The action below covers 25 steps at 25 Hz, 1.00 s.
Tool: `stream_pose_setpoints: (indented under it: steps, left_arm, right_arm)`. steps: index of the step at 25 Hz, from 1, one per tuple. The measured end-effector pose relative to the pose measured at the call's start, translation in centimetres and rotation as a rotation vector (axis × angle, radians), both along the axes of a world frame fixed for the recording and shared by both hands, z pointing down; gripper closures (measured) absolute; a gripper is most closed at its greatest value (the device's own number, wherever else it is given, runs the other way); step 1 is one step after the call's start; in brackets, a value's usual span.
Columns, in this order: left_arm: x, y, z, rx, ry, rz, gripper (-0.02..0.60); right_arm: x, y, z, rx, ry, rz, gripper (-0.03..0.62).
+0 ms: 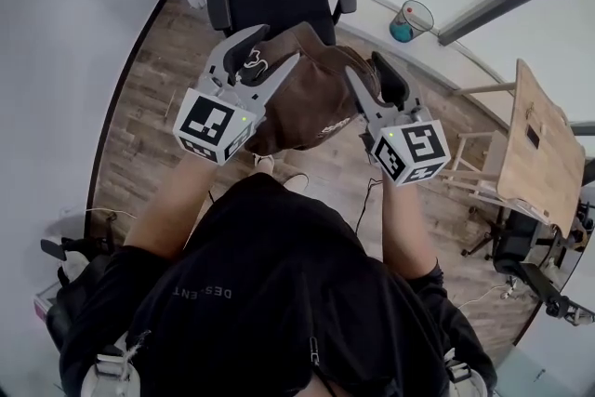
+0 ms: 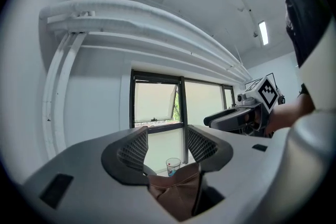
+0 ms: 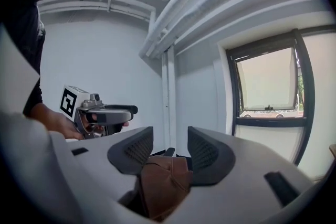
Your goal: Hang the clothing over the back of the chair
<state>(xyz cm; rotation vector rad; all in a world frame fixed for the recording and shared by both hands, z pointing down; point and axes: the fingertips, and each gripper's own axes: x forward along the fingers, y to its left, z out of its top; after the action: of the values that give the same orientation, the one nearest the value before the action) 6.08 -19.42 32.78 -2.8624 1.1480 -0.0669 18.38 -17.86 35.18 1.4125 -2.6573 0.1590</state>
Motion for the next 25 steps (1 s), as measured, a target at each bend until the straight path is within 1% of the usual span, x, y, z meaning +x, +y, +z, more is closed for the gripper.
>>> stream_pose_setpoints:
  steps: [5,9,12,16,18,21,25]
  left_arm:
    - [1.0,3.9,-0.8,0.010,0.011,0.037,0.390]
    - [1.2,6.7,-1.3,0.011,0.039,0.062,0.466]
    - [1.4,8.2,-1.2,0.016,0.037,0.074,0.530]
    - [1.4,9.5,-1.3,0.018,0.044,0.092,0.559]
    - [1.3,10.1,-1.6,0.020,0.046,0.103,0.563]
    - [1.1,10.7,-1.7,0.009,0.028,0.120,0.563]
    - [0.7,11.0,-1.9,0.008,0.024,0.146,0.563]
  right_arm:
    - [-0.7,4.1,-1.3,0.067,-0.012,-0.060,0.412]
    - [-1.6,6.8,-2.1,0.112,-0.032,-0.098,0.465]
    - [-2.3,8.2,-2.0,0.126,-0.048,-0.118,0.514]
    - [-2.9,9.5,-2.4,0.144,-0.055,-0.119,0.585]
    - [-3.4,10.0,-2.7,0.154,-0.042,-0.119,0.588]
    - [-4.1,10.6,-3.0,0.157,-0.032,-0.120,0.588]
    - [-4.9,10.8,-3.2,0.159,-0.030,-0.088,0.588]
